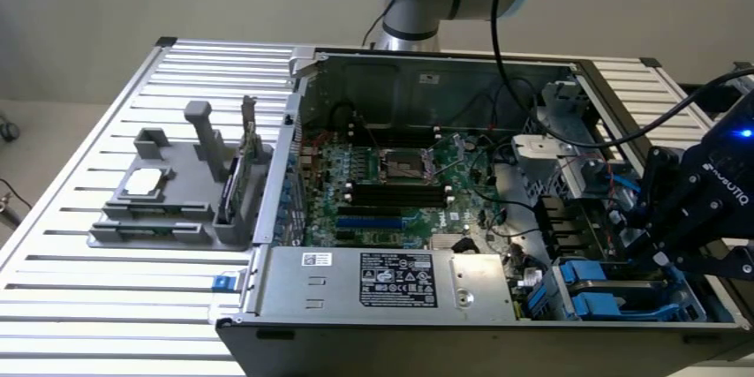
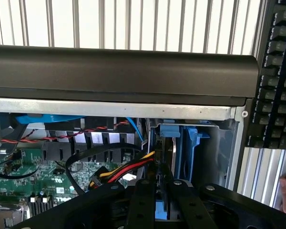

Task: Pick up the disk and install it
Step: 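Insert the disk into the insertion slot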

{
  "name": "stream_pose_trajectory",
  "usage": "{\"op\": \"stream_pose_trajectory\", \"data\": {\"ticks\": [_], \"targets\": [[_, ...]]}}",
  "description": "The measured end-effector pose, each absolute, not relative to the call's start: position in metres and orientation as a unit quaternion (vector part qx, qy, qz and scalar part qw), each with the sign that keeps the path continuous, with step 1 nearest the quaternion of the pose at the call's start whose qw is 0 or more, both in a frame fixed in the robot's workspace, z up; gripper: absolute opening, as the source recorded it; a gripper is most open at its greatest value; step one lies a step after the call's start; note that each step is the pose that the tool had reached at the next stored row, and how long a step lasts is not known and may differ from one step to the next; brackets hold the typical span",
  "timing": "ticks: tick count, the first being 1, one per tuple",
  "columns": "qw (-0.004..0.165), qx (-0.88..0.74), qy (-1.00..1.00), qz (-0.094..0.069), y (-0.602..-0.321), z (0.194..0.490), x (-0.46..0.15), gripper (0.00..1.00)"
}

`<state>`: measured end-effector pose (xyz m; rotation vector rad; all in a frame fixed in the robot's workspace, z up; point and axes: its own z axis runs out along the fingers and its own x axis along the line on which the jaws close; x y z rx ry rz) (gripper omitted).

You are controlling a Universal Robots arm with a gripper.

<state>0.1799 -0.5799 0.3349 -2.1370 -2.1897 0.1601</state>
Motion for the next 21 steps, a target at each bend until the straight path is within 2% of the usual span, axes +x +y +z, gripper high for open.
{"op": "stream_pose_trajectory", "data": {"ticks": [21], "targets": [[0.039, -0.697, -0.714, 0.052, -0.5816, 0.3340, 0.1827, 0.17]]}}
